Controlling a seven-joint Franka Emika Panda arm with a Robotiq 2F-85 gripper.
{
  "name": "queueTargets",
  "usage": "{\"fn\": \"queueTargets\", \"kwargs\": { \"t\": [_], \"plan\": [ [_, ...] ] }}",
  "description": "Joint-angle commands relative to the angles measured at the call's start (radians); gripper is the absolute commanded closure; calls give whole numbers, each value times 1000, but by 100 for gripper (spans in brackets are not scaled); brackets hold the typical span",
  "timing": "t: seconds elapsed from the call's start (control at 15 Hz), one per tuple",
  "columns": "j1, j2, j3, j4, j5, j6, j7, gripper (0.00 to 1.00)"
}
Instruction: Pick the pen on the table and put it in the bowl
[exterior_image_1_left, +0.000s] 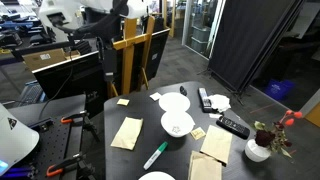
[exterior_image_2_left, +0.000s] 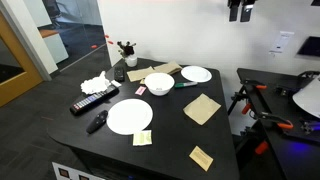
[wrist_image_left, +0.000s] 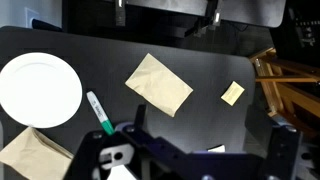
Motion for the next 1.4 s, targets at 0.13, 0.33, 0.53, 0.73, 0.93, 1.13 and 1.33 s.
{"fn": "queueTargets", "kwargs": {
  "t": [0.13, 0.33, 0.53, 0.73, 0.93, 1.13, 1.33],
  "plan": [
    [-12, 1, 11, 1, 4, -2, -3, 0],
    [-12, 1, 11, 1, 4, -2, -3, 0],
    [-12, 1, 11, 1, 4, -2, -4, 0],
    [-27, 29, -1, -1, -28, 64, -34, 0],
    [-42, 72, -17, -3, -66, 159, -93, 0],
    [-55, 124, -46, -19, -89, 276, -185, 0],
    [-56, 196, -82, -30, -62, 396, -317, 0]
  ]
}}
